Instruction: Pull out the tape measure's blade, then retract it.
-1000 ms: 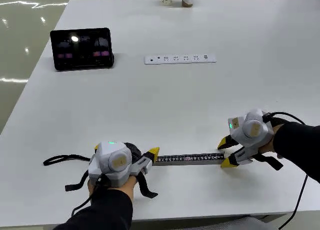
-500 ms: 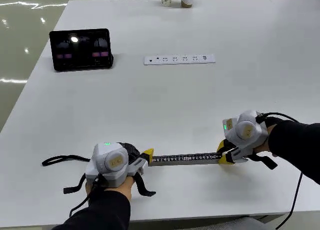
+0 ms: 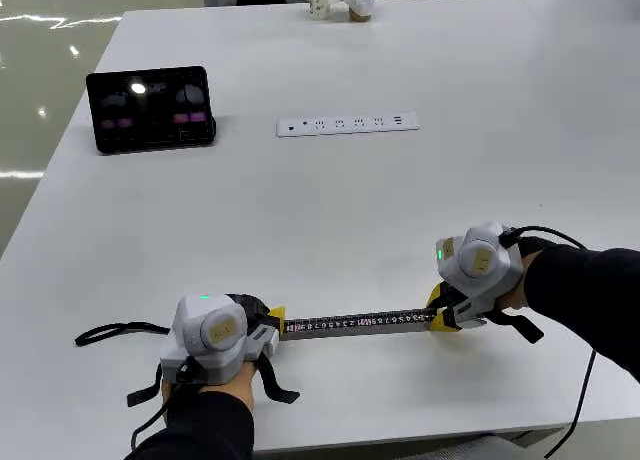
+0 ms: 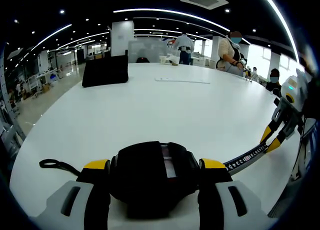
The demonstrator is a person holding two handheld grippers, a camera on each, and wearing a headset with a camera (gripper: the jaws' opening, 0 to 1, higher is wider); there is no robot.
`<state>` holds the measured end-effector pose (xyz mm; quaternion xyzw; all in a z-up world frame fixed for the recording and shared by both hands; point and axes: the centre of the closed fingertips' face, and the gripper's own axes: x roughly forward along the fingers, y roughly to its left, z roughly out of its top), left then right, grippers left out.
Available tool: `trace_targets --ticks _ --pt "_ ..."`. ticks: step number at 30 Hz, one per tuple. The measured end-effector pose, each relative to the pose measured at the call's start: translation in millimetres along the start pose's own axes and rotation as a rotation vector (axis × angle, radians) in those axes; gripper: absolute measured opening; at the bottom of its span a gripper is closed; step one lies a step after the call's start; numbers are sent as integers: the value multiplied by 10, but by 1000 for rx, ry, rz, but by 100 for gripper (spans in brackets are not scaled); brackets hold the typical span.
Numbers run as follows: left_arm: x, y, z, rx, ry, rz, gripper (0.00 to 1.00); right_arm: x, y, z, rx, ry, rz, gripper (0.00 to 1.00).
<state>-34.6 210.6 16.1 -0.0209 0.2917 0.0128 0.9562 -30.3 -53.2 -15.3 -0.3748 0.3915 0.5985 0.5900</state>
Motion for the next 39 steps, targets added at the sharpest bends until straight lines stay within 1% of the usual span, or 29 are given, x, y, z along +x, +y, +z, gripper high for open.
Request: trace_targets --ticks 3,10,16,17,18,21,26,30,33,39 --pt "2 6 -8 2 11 3 66 4 5 13 -9 14 2 11" --pt "17 3 -14 -15 10 -1 67 2 -3 19 -18 23 5 11" --pt "20 4 -18 -15 10 -2 67 8 -11 27 -4 33 6 12" --pt "20 4 -19 -14 11 -2 67 9 -11 27 -4 34 6 12" --pt "18 4 -21 -13 13 -3 67 10 -8 26 -18 33 6 12" --pt "15 4 -24 -10 17 -6 67 11 -10 26 -7 23 5 12" --pt "12 4 -25 -6 18 -7 66 14 -6 32 5 26 0 11" --pt "10 3 -28 -1 22 -7 66 29 -5 77 21 18 -6 12" --pt "9 3 -29 -2 22 -7 66 51 0 126 20 21 -8 12" --pt "6 1 -29 -1 26 -8 66 73 -4 163 12 22 -5 12"
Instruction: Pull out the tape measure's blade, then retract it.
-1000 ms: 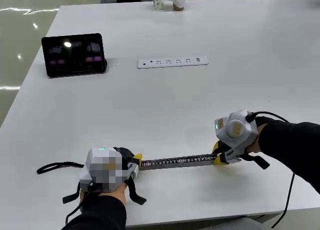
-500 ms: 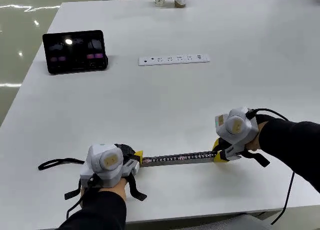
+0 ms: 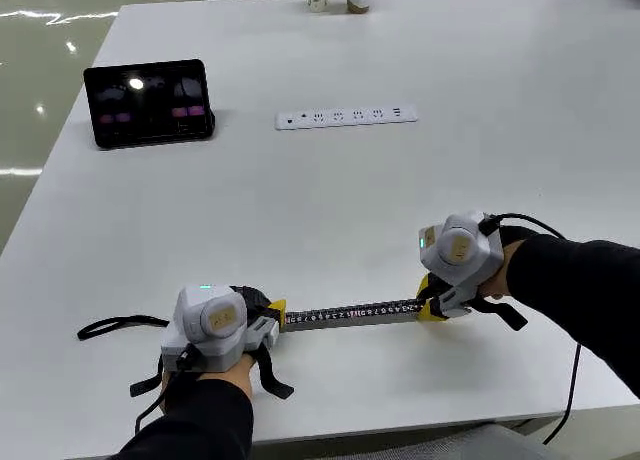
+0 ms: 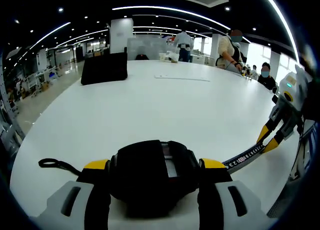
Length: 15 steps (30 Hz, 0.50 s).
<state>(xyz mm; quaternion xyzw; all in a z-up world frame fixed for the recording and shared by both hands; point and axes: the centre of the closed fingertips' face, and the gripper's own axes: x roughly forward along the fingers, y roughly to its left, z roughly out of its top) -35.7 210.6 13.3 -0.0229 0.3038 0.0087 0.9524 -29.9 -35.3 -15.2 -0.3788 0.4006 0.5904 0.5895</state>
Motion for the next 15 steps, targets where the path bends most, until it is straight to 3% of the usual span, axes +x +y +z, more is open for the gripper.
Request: trace_targets --ticks 15 --pt "1 -1 -7 5 7 -2 66 43 12 74 -14 13 -1 12"
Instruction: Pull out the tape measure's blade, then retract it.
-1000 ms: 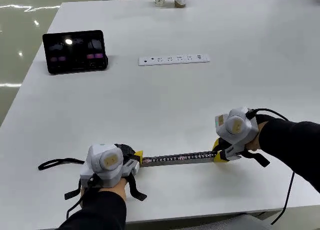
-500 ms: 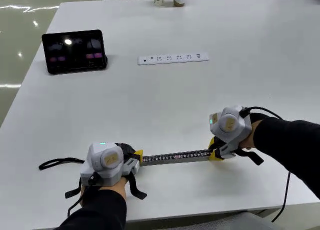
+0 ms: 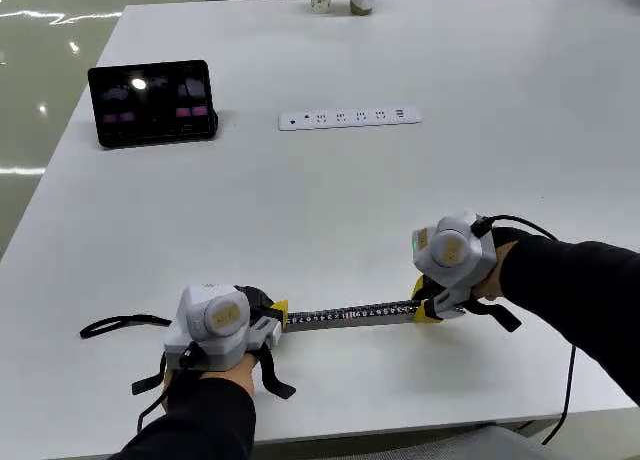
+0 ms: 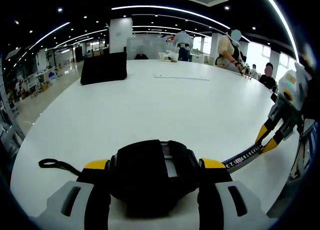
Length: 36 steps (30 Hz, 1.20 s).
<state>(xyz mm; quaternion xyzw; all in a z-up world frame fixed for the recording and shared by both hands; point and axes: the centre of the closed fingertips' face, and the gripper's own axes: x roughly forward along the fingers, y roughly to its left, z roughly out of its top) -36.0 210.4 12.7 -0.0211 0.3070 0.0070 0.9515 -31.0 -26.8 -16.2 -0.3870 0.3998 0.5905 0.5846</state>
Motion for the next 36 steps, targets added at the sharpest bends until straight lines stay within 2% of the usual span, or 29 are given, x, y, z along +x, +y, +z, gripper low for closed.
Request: trace_targets --ticks 36 --pt "2 0 1 8 7 -2 66 89 58 229 27 -23 7 12"
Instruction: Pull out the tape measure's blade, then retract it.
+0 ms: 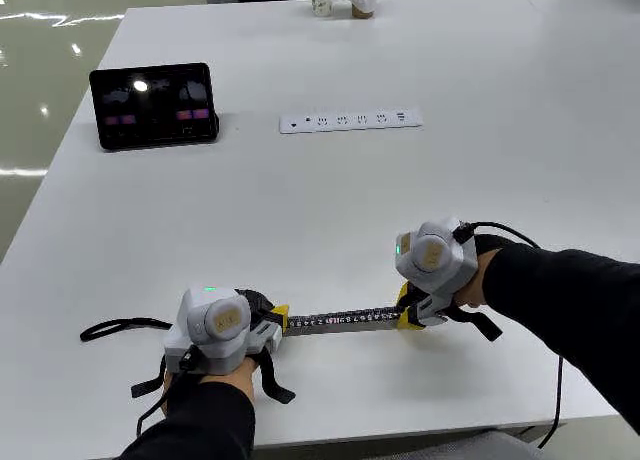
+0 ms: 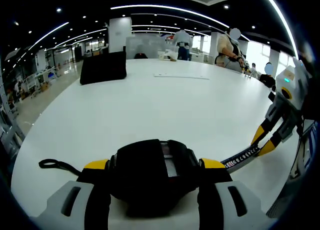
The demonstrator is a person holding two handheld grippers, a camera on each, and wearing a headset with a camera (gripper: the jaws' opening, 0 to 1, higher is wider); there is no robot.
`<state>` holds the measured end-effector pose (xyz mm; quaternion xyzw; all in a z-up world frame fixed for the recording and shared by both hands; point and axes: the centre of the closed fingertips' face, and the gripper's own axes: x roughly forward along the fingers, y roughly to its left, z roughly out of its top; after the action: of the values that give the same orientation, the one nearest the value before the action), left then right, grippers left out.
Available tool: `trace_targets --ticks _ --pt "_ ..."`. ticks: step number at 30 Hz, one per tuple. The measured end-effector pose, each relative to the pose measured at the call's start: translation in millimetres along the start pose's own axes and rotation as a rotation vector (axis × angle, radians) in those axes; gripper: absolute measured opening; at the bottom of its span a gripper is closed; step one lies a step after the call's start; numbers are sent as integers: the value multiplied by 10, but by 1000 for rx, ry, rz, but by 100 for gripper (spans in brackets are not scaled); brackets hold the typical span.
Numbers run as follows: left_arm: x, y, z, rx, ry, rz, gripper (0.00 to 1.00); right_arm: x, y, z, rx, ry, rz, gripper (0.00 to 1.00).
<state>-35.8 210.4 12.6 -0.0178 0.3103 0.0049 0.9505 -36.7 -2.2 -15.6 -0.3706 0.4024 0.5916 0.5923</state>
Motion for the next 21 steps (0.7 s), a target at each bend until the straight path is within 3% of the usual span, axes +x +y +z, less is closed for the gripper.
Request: trace_targets --ticks 21 --pt "-11 -11 11 6 0 -1 66 65 37 140 0 -14 8 12"
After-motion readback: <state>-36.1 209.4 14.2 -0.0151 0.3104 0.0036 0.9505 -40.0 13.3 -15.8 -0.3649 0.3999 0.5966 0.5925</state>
